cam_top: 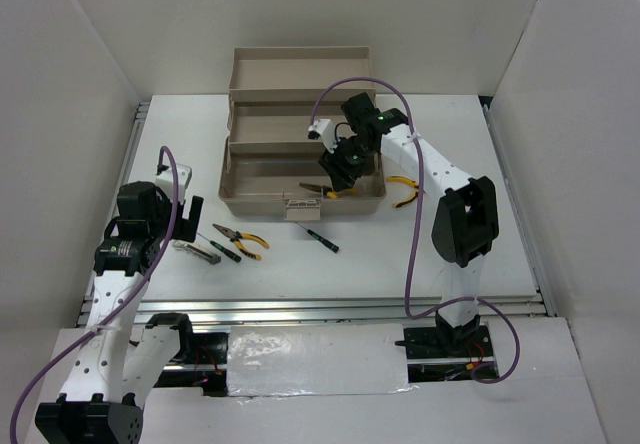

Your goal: Sort the tools into containers

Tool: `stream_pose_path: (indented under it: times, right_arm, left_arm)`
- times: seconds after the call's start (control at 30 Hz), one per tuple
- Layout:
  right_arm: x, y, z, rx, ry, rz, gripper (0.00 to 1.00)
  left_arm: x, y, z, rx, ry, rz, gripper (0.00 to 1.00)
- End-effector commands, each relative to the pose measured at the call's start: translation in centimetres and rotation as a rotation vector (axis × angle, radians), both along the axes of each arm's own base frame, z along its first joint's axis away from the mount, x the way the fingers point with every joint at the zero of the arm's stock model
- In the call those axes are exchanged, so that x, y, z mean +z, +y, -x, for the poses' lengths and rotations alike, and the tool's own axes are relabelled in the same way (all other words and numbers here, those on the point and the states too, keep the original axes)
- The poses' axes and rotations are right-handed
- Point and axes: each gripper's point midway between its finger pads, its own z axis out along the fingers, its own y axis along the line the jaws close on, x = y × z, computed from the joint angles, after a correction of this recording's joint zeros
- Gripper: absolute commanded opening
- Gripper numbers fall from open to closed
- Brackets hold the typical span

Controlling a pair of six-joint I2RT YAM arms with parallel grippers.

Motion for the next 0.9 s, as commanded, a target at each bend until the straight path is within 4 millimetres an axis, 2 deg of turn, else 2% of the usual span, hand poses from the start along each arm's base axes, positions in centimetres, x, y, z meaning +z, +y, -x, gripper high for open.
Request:
stream_pose_path:
  times: [0.0,0.03,0.13,0.17,0.23,0.27,0.3,0.33,0.37,0.43,0.47,0.5,0.53,0.57,0.6,0.63,0.73,0.8,0.83,0.87]
  right_arm:
    - [1.8,0.4,-1.8,-0.031,-0.112,-0.021,0.58]
    - [2.2,0.5,-1.7,-0.039,-0.118,-0.029,0.64]
    - [5.3,0.5,-1.3,-0.083,-0.158,-0.086,0.65]
    - [7.4,0.4,-0.8,-0.086,-0.176,-0.128,0.65]
    - [9.6,-0.4,-0.2,-0.136,-0.174,-0.179,0.65]
    - [11.9,-0.4,0.9,-0.129,-0.199,-0.226,0.65]
    - [11.8,-1.8,1.2,-0.16,-0.179,-0.226,0.65]
    - [12.2,-2.4,1.8,-0.169,-0.178,-0.234,0.65]
    - [12.3,-3.2,3.2,-0.176,-0.169,-0.237,0.65]
    - [12.2,-5.0,4.0,-0.211,-0.164,-0.236,0.65]
    - [12.8,-5.9,4.9,-0.223,-0.176,-0.245,0.64]
    - [11.5,-7.1,5.4,-0.256,-0.142,-0.232,0.64]
    - [10.9,-8.0,6.3,-0.278,-0.131,-0.229,0.64]
    - [10.5,-8.7,6.6,-0.297,-0.121,-0.231,0.64]
    - [10.8,-9.8,6.8,-0.327,-0.132,-0.237,0.64]
    - [9.9,-10.4,7.3,-0.342,-0.107,-0.228,0.64]
    - [9.0,-12.1,8.1,-0.387,-0.075,-0.227,0.64]
    - [9.0,-12.8,8.3,-0.41,-0.07,-0.238,0.63]
    - [8.8,-13.1,8.5,-0.419,-0.062,-0.238,0.63]
    - [8.6,-13.3,8.5,-0.428,-0.054,-0.237,0.63]
  left_arm:
    - [0.2,-0.4,-0.2,-0.028,-0.013,0.006,0.99]
    - [0.1,-0.4,-0.1,-0.029,-0.012,0.007,0.99]
    - [0.4,-0.6,-0.1,-0.036,-0.024,0.011,0.99]
    - [0.7,-0.7,-0.1,-0.049,-0.031,0.007,0.99]
    - [1.3,-3.2,0.4,-0.195,-0.074,0.054,0.97]
    - [1.4,-4.1,0.8,-0.297,-0.093,0.029,0.96]
    - [2.0,-5.4,1.5,-0.397,-0.138,0.021,0.94]
    - [1.7,-7.7,2.5,-0.548,-0.156,0.058,0.94]
    - [1.5,-8.4,3.2,-0.652,-0.169,0.008,0.93]
    - [1.5,-9.5,4.1,-0.789,-0.185,-0.038,0.91]
    - [1.1,-10.1,4.8,-0.895,-0.18,-0.081,0.89]
    - [0.2,-10.3,4.7,-0.941,-0.144,-0.086,0.85]
    - [-0.3,-10.5,5.1,-1.029,-0.126,-0.133,0.83]
    - [-1.5,-10.6,5.1,-1.079,-0.069,-0.122,0.83]
    - [-1.8,-10.7,5.1,-1.128,-0.057,-0.142,0.82]
    - [-2.9,-10.7,4.8,-1.199,-0.028,-0.173,0.82]
    - [-4.4,-10.9,4.1,-1.304,0.027,-0.188,0.83]
    - [-4.7,-11.0,3.6,-1.372,0.032,-0.21,0.82]
    - [-5.6,-11.6,3.5,-1.415,0.063,-0.191,0.81]
    - [-5.6,-12.0,3.0,-1.444,0.06,-0.204,0.81]
